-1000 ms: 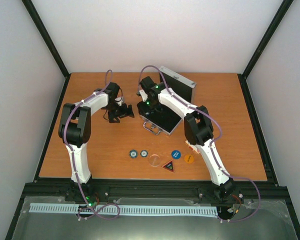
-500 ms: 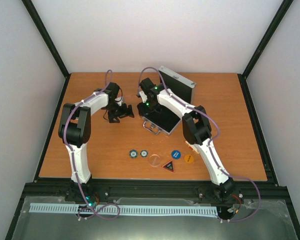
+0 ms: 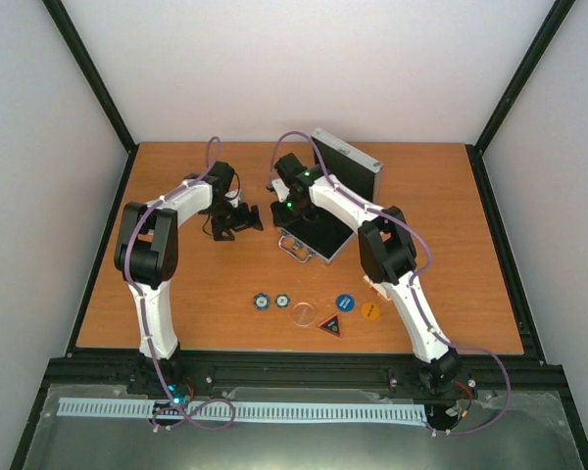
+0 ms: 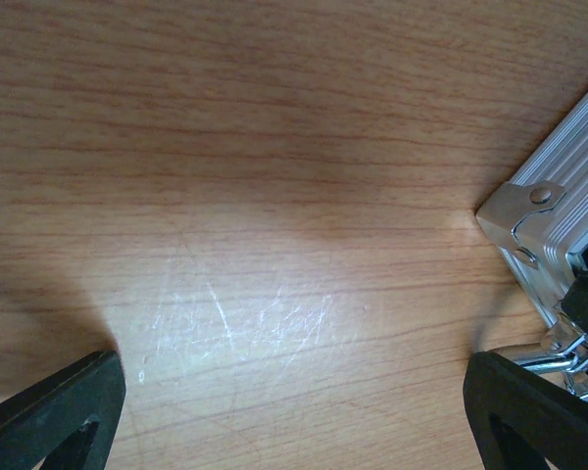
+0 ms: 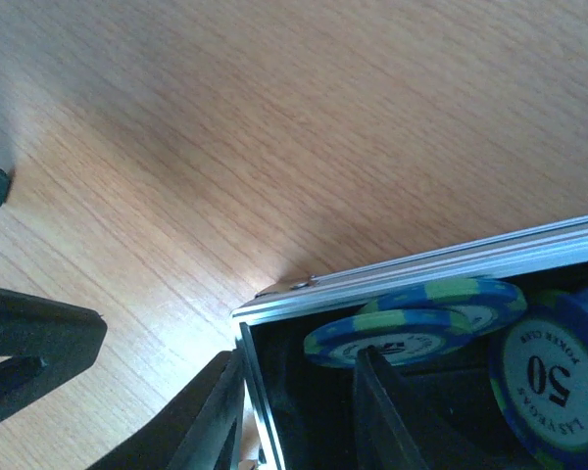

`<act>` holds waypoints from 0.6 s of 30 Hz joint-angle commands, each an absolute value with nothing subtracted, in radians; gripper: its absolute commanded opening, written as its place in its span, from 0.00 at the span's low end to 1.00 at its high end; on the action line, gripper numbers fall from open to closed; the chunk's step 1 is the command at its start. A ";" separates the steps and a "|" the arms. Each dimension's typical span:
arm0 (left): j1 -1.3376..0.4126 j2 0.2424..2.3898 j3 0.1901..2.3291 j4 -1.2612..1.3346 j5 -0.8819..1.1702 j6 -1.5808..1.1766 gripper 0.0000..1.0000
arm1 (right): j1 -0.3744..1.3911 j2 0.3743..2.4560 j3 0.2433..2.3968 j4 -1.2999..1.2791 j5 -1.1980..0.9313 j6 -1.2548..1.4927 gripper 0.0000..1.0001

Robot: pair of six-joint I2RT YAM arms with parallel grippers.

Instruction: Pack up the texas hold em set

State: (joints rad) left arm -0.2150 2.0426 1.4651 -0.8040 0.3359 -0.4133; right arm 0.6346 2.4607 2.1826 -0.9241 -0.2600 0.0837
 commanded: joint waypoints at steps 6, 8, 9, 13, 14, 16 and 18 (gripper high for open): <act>-0.202 2.051 1.438 -0.830 0.275 -0.395 0.98 | 0.637 2.419 2.128 -0.923 -0.231 0.057 0.21; -0.202 2.049 1.437 -0.831 0.275 -0.394 0.98 | 0.639 2.412 2.126 -0.924 -0.220 0.057 0.19; -0.202 2.048 1.436 -0.830 0.274 -0.395 0.98 | 0.638 2.408 2.125 -0.925 -0.215 0.056 0.18; -0.202 2.048 1.436 -0.830 0.275 -0.394 0.98 | 0.638 2.393 2.128 -0.928 -0.199 0.057 0.18; -0.202 2.050 1.436 -0.830 0.275 -0.395 0.98 | 0.638 2.388 2.131 -0.930 -0.188 0.058 0.20; -0.202 2.051 1.441 -0.830 0.277 -0.395 0.98 | 0.638 2.382 2.141 -0.935 -0.161 0.058 0.23; -0.203 2.052 1.443 -0.832 0.278 -0.394 0.98 | 0.637 2.377 2.158 -0.939 -0.127 0.062 0.34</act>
